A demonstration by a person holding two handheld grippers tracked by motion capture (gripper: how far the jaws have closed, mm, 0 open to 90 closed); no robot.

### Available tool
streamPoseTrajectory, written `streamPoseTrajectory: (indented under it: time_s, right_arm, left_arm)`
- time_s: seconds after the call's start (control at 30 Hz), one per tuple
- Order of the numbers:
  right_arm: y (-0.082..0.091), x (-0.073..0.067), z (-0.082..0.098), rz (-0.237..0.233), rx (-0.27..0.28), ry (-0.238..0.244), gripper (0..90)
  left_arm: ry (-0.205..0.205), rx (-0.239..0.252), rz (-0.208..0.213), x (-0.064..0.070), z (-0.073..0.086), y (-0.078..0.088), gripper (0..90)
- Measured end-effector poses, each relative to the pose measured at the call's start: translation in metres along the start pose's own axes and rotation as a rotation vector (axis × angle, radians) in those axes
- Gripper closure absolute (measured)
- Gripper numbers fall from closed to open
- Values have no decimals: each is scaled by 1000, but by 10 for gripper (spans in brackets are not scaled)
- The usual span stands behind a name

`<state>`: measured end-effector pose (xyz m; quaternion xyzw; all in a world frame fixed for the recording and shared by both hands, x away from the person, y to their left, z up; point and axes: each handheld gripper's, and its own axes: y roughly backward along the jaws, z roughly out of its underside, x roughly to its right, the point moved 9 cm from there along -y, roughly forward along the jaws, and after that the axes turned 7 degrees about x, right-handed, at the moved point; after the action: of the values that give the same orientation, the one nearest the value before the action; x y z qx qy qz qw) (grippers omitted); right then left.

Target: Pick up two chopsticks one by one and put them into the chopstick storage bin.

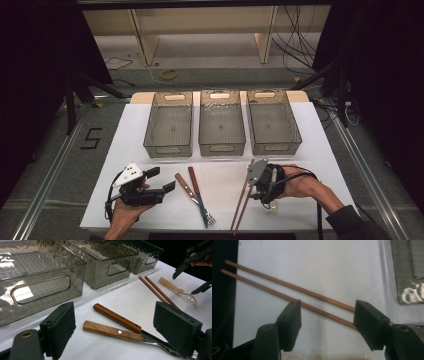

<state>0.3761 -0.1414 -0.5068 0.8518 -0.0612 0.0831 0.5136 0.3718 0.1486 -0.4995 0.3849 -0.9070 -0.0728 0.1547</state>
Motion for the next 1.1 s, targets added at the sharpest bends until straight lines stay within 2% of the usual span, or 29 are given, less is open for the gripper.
streamPoseTrajectory:
  time_s: [0.2,0.5,1.0,1.1]
  right_arm:
    - [-14,0,5,-51,-45,32,428]
    - [-26,4,11,-96,-97,82,461]
    - [-34,2,12,-138,-97,97,469]
    - [-37,1,15,-156,-118,112,466]
  left_arm:
    - [0,-3,1,0,0,0,171]
    - [1,-4,1,0,1,-1,171]
    - [3,-9,2,-1,1,-1,172]
    - [2,-9,2,-1,1,-1,173]
